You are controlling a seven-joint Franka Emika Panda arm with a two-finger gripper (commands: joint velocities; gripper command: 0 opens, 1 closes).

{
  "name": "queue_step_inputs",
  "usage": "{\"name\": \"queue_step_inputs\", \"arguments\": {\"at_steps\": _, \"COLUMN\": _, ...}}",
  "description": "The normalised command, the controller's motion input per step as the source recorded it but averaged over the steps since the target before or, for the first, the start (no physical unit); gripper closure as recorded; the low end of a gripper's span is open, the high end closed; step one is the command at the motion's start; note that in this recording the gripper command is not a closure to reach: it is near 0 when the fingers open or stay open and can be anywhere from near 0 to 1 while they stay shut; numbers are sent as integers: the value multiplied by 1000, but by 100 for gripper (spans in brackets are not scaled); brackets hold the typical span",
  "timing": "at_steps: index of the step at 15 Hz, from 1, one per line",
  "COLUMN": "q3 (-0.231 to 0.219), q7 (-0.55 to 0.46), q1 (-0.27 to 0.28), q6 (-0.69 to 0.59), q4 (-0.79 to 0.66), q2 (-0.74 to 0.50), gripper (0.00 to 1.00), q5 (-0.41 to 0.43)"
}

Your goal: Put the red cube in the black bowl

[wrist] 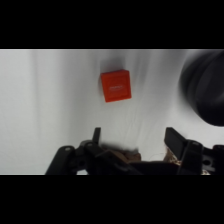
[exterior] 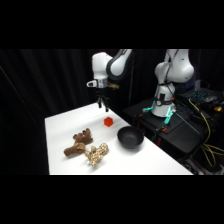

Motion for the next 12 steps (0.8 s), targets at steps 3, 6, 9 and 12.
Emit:
{"name": "queue_step_inputs", "arguments": {"at_steps": 3, "q3": 95, "q7": -406, "q1": -187, "q6": 274, "q4": 19, "q2": 134, "gripper": 0, "q5": 228}}
{"name": "queue_step_inputs", "arguments": {"at_steps": 6, "q3": 136, "q7": -360, "q1": -193, "q6": 219, "q4": 27, "q2": 125, "gripper": 0, "q5": 232}}
{"name": "queue_step_inputs", "arguments": {"at_steps": 9, "q3": 187, "q7": -316, "q1": -162, "q6": 190, "q4": 9, "q2": 145, "gripper": 0, "q5": 271}}
{"name": "queue_step_inputs", "arguments": {"at_steps": 12, "q3": 205, "q7": -286, "q1": -151, "q6": 190, "q4": 12, "q2": 154, "gripper": 0, "q5": 262}}
